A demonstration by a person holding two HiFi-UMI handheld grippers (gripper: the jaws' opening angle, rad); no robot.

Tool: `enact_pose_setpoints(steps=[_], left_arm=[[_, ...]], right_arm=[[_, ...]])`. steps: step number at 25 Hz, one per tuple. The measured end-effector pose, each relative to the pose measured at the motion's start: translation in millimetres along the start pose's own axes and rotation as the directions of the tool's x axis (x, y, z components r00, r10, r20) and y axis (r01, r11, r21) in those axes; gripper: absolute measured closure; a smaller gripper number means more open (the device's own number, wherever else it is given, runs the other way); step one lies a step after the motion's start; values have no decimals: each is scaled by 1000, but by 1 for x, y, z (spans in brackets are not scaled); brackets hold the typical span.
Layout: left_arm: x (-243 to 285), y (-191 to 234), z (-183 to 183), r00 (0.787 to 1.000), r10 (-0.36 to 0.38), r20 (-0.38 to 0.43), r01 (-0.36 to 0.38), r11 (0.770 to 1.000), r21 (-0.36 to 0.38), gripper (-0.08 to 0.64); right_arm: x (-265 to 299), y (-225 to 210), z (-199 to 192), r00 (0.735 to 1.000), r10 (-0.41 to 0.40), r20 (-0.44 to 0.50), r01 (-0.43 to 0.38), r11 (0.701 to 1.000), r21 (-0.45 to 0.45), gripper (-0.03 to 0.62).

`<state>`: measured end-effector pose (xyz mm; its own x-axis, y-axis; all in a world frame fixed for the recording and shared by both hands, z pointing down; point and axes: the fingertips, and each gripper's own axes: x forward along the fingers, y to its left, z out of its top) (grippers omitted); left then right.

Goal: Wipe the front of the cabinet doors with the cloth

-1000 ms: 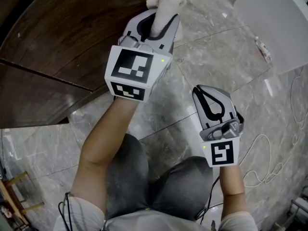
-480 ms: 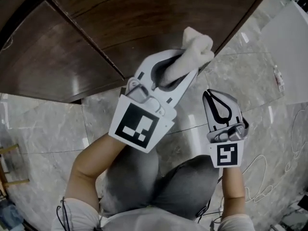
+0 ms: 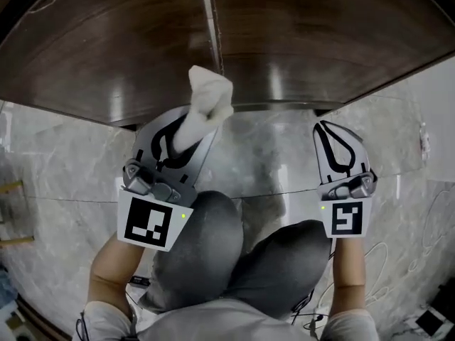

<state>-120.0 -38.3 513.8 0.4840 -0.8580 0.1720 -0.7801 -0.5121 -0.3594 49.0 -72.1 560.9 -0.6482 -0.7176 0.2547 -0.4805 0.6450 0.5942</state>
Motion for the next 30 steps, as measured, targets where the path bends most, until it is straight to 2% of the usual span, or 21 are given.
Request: enact_pose_setpoints(steps=[6, 10, 18, 25, 30], left_arm=[[29, 4, -53, 1000, 16, -4, -16, 1000, -7, 456], [56, -3, -75, 1000, -8, 9, 8, 1000, -18, 456], [81, -8, -78, 1000, -23, 15, 24, 999, -37, 456], [102, -26, -64, 997, -66, 36, 68, 996, -49, 456], [115, -37, -54, 996, -79, 48, 81, 996, -48, 456]], right_arm=[[13, 9, -8, 999, 12, -49, -12, 1000, -1, 541], [7, 10, -20, 995, 7, -101, -7, 1000, -6, 541], [-12, 2, -42, 988, -47, -145, 54, 998, 42, 541], [-24, -3, -43, 989, -63, -136, 68, 997, 34, 541], [-35, -6, -60, 984, -74, -162, 83, 996, 46, 541]])
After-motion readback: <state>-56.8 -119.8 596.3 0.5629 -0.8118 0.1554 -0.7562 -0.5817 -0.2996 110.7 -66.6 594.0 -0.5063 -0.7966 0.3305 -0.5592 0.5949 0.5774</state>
